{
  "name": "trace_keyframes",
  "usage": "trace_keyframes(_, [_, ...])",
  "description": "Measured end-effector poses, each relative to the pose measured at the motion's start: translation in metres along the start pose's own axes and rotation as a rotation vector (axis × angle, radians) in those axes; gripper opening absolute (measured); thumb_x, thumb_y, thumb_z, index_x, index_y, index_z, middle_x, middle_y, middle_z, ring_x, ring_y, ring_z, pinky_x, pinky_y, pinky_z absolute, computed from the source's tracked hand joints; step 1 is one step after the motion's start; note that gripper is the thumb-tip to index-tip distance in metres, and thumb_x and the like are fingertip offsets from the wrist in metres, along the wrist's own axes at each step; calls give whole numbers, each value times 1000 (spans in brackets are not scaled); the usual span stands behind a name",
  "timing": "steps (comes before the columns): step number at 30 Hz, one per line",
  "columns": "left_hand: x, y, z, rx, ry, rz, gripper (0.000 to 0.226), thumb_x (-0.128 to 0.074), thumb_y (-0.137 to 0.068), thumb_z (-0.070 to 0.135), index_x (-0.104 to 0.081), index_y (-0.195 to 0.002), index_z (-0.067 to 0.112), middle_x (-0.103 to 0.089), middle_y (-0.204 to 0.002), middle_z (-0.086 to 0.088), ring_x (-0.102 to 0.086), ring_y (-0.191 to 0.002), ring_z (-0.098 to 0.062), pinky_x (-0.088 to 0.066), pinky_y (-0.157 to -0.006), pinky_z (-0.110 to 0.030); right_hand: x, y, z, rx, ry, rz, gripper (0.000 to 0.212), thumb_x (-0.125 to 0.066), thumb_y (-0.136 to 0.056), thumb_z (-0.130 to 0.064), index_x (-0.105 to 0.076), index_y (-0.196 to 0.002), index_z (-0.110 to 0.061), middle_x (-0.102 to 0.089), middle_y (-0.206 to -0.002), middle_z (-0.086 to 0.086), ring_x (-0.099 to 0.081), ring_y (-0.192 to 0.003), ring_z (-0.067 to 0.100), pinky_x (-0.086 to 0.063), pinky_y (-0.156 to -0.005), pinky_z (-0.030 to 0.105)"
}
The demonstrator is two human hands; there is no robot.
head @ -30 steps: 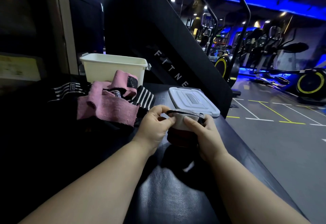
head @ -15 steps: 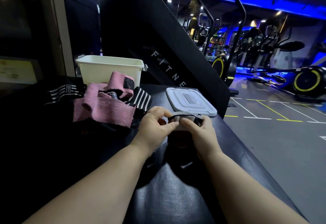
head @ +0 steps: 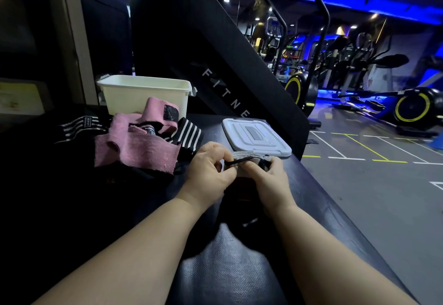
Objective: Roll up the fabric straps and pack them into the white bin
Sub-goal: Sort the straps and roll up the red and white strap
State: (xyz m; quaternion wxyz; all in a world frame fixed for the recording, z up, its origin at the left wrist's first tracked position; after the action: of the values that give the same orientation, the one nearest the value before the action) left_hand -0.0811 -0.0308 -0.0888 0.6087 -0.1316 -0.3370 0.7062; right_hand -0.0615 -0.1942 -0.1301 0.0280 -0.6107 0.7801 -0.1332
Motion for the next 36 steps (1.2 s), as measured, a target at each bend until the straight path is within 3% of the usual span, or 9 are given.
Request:
trace_keyframes(3, [2, 1, -5, -6, -88, -70, 22, -76, -67, 17, -60, -73, 32, -51, -89, 12, -46, -63, 0, -38, -63, -7, -5, 0, 8, -73, -151, -175, 85, -89, -54, -44, -52, -121, -6, -70, -112, 13, -68, -105, 29, -53, -94, 49])
trace_keyframes(8, [18, -3, -19, 36, -200, 17, 20, -79, -72, 2, -70, -83, 17, -50, -90, 9, -44, -64, 4, -34, -66, -3, -8, 3, 12, -92, -313, -287, 58, -73, -70, -22, -50, -122, -9, -69, -111, 12, -67, -100, 23, -52, -83, 36])
trace_keyframes(14, [14, -2, -11, -50, -228, 9, 19, -75, -71, -2, -70, -84, 11, -48, -89, 13, -47, -70, 0, -35, -69, -3, -7, 3, 7, -9, -237, -179, 63, -78, -64, -33, -53, -118, -12, -69, -112, 8, -68, -101, 17, -52, -85, 34])
trace_keyframes(18, [5, 1, -1, -62, -119, -61, 27, -56, -69, 1, -70, -89, 12, -48, -94, 16, -51, -77, 5, -37, -75, -3, -6, 1, 6, 24, -174, -109, 73, -78, -52, -45, -54, -113, -15, -70, -111, 6, -68, -103, 19, -53, -91, 38])
trace_keyframes(23, [0, 3, 2, 12, -8, -141, 34, -67, -77, -9, -64, -85, 24, -49, -98, 10, -54, -72, -18, -46, -71, -16, -1, -5, 12, 18, -92, -34, 67, -77, -55, -46, -56, -111, -16, -71, -107, 2, -68, -101, 18, -53, -94, 48])
trace_keyframes(26, [-1, 2, 4, -11, 24, -165, 39, -69, -78, -9, -63, -81, 29, -50, -97, 9, -49, -67, -5, -42, -66, -11, 1, -5, 9, 30, -48, 9, 67, -72, -54, -47, -57, -111, -16, -71, -106, 0, -68, -99, 15, -53, -93, 45])
trace_keyframes(28, [-4, 2, 5, -32, 20, -191, 37, -71, -77, -3, -62, -80, 33, -51, -97, 9, -49, -68, 0, -41, -67, -10, 1, -4, 6, 47, -36, 28, 69, -66, -52, -48, -56, -112, -15, -71, -105, -2, -67, -98, 12, -54, -93, 42])
trace_keyframes(32, [-2, 0, 8, -54, -41, -194, 7, -65, -76, 29, -64, -70, 32, -55, -86, 9, -54, -75, -4, -45, -73, -19, 0, -1, 5, 65, -29, 7, 66, -65, -57, -48, -56, -114, -15, -71, -104, -3, -67, -98, 10, -53, -93, 42])
trace_keyframes(36, [7, -1, 5, -51, -224, -71, 22, -59, -78, 40, -55, -59, 31, -54, -76, 7, -54, -70, -9, -46, -70, -27, -6, -1, 9, 31, -148, -135, 70, -77, -59, -46, -54, -118, -15, -71, -111, 3, -67, -106, 18, -52, -96, 44])
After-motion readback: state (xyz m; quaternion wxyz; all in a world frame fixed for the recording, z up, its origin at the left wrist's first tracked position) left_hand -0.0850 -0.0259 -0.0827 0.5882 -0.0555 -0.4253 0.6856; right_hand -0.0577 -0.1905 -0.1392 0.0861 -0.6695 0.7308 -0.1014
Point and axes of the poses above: each hand's wrist, its own y-axis away from the middle knuckle, its own x-axis out of the back of the hand, z = x × y, the point moved 8 cm from there along -y, towards the middle knuckle
